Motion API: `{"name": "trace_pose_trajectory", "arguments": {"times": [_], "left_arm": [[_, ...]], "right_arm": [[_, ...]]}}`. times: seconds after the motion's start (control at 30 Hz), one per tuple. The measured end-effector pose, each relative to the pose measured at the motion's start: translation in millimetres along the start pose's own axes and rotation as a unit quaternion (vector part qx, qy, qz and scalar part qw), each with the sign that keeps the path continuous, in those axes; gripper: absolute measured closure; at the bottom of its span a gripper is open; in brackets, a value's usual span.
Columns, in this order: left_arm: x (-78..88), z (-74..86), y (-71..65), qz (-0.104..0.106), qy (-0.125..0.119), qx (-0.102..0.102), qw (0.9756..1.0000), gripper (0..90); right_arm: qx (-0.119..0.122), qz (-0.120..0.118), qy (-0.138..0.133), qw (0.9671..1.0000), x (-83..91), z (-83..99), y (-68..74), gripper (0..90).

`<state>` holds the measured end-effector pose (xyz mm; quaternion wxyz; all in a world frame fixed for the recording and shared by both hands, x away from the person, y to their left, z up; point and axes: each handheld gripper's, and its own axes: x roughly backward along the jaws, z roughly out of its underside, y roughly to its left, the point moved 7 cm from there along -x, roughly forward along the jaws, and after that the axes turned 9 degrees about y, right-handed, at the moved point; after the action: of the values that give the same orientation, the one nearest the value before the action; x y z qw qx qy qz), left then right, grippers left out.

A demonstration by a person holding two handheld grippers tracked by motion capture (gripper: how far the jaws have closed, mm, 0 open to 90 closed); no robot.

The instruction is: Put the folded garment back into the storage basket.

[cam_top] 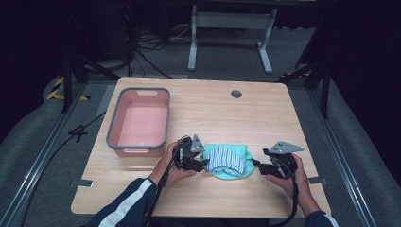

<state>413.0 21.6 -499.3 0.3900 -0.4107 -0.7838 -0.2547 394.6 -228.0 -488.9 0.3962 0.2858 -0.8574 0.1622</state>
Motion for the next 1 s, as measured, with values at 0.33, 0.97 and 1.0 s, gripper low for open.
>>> {"name": "trace_pose_trajectory", "arguments": {"times": [0.33, 0.97, 1.0], "left_arm": [[-25.4, -2.3, 9.1, 0.015, 0.007, 0.025, 0.9996, 36.9], [-31.5, 8.4, 13.2, 0.042, -0.002, 0.055, 0.9976, 33.7], [-31.5, 7.4, 10.3, 0.051, -0.006, 0.055, 0.9971, 40.0]], "right_arm": [[-0.004, -0.002, 0.024, 0.9997, -34.2, -21.7, 8.5, 39.4], [0.002, -0.053, 0.050, 0.9973, -51.4, -9.1, 15.7, 66.7], [0.005, -0.058, 0.053, 0.9969, -51.0, -9.3, 17.5, 70.4]]}}
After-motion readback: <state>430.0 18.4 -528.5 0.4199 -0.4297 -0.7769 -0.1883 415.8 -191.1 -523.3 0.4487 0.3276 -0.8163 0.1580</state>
